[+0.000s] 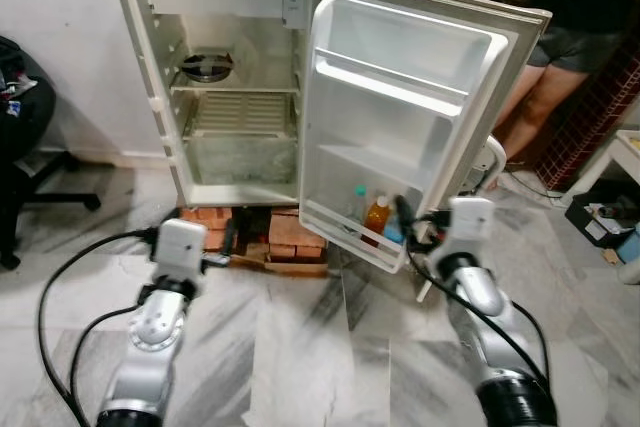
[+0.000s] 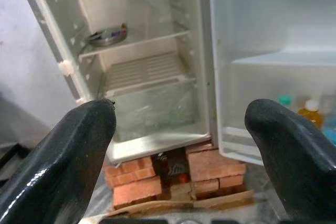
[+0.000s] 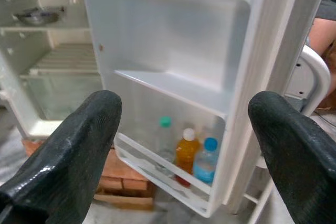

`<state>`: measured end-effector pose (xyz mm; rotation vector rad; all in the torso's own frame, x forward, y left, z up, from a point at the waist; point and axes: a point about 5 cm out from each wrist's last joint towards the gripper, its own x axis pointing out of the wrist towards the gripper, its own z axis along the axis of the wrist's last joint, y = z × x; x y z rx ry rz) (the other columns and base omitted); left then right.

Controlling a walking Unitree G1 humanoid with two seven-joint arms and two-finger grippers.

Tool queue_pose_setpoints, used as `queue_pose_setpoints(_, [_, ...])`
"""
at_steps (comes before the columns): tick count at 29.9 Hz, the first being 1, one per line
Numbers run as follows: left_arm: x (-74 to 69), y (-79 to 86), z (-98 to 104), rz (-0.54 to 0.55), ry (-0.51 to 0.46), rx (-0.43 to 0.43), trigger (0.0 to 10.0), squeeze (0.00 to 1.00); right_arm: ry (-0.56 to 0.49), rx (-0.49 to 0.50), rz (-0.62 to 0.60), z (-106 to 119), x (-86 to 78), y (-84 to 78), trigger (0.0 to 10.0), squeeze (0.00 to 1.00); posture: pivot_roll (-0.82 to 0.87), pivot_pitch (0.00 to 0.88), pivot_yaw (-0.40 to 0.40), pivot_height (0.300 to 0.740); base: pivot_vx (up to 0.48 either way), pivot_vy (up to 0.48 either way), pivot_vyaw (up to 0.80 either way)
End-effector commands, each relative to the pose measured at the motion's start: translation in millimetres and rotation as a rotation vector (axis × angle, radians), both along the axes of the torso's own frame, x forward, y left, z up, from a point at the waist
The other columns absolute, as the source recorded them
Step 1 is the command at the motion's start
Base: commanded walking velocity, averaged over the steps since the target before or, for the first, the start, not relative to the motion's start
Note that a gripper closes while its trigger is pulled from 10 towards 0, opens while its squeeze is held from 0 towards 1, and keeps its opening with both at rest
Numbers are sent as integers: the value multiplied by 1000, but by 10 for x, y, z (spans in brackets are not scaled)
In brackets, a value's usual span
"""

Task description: Restocking fridge

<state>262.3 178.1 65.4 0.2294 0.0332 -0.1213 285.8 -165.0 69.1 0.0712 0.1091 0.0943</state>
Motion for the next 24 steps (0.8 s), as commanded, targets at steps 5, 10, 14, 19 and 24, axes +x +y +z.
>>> queue_pose_setpoints(5, [3, 87, 16, 25, -1, 15, 10000, 0, -99, 71, 170, 194, 47, 294, 10000, 0, 71, 0, -67, 740, 333, -342, 0])
queue_pose_setpoints(10, [-29, 58, -6, 19, 6, 16, 10000, 0, -127, 73, 137, 242, 68, 236, 10000, 0, 75, 0, -66, 740, 335, -340, 600])
queue_pose_setpoints(14, [-39, 59, -22, 19, 12, 20, 10000, 0, -130, 82, 147, 249, 76, 224, 10000, 0, 72, 0, -67, 740, 328, -347, 717])
queue_pose_setpoints(19, [-29, 48, -24, 19, 13, 26, 10000, 0, -135, 84, 156, 255, 86, 194, 10000, 0, 70, 0, -65, 740, 289, -380, 580])
queue_pose_setpoints(24, [-36, 31, -35, 13, 19, 32, 10000, 0, -150, 103, 140, 264, 95, 134, 10000, 0, 70, 0, -65, 740, 268, -395, 224])
